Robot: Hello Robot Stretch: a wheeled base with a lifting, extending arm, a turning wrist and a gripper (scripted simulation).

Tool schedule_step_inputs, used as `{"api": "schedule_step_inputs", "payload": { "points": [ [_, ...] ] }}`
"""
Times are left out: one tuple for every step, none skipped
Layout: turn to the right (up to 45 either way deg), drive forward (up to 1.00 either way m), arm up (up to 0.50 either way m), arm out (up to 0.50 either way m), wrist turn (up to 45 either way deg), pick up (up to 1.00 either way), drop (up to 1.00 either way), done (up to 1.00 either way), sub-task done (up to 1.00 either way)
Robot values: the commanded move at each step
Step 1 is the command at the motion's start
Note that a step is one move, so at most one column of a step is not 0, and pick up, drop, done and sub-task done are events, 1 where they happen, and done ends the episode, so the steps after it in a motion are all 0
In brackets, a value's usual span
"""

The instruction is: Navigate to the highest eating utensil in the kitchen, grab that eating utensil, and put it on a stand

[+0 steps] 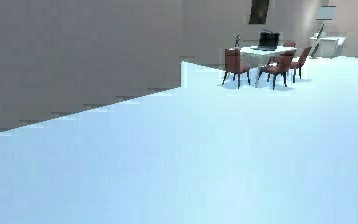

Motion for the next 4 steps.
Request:
{"api": "schedule_step_inputs", "payload": {
  "points": [
    [0.0, 0.00, 0.00, 0.00, 30.0, 0.00, 0.00, 0.00, 0.00],
    [0.0, 0.00, -0.18, 0.00, 0.0, 0.00, 0.00, 0.00, 0.00],
    [0.0, 0.00, -0.32, 0.00, 0.0, 0.00, 0.00, 0.00, 0.00],
    [0.0, 0.00, 0.00, 0.00, 0.0, 0.00, 1.00, 0.00, 0.00]
  ]
}}
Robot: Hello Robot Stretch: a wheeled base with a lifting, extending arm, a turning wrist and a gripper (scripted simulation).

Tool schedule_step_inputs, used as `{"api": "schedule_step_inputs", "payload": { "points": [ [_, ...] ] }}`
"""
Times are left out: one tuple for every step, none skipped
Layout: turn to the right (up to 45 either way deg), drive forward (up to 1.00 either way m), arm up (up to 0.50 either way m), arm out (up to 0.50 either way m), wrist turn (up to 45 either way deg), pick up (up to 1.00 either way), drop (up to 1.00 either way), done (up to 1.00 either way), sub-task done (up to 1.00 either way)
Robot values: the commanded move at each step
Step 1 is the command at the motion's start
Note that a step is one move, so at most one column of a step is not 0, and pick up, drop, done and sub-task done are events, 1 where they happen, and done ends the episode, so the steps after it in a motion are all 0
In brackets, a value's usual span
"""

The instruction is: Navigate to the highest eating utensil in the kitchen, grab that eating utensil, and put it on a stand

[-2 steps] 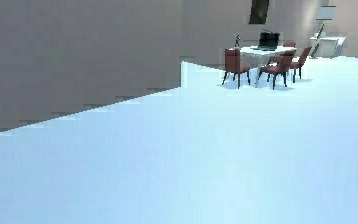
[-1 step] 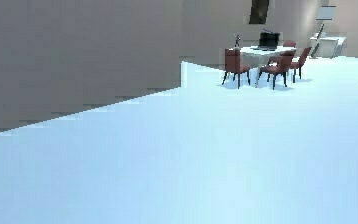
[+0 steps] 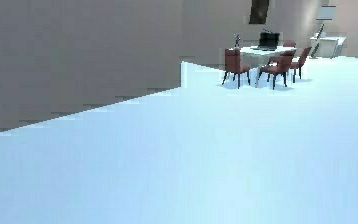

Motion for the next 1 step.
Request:
{"api": "schedule_step_inputs", "payload": {
  "points": [
    [0.0, 0.00, 0.10, 0.00, 0.0, 0.00, 0.00, 0.00, 0.00]
  ]
}}
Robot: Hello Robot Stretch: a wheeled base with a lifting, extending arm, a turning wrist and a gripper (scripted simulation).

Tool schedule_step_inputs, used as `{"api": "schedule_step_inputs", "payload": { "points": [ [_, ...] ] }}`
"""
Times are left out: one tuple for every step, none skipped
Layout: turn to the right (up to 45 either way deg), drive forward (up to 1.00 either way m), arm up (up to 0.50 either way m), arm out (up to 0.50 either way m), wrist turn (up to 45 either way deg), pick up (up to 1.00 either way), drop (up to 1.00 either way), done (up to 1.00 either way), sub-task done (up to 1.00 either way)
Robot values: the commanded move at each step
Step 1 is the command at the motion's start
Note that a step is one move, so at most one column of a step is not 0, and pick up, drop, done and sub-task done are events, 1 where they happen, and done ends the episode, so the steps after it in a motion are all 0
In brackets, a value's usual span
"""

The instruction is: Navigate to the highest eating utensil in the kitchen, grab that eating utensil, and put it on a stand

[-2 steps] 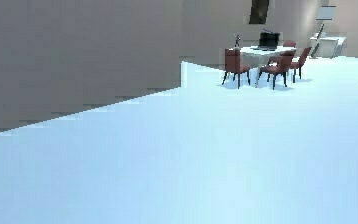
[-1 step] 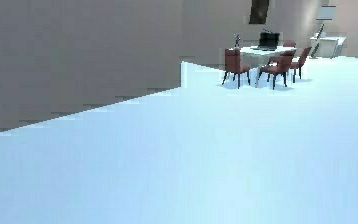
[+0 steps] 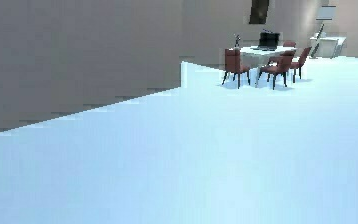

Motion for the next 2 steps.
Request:
{"api": "schedule_step_inputs", "payload": {
  "points": [
    [0.0, 0.00, 0.00, -0.08, 0.0, 0.00, 0.00, 0.00, 0.00],
    [0.0, 0.00, 0.00, 0.00, 0.0, 0.00, 0.00, 1.00, 0.00]
  ]
}}
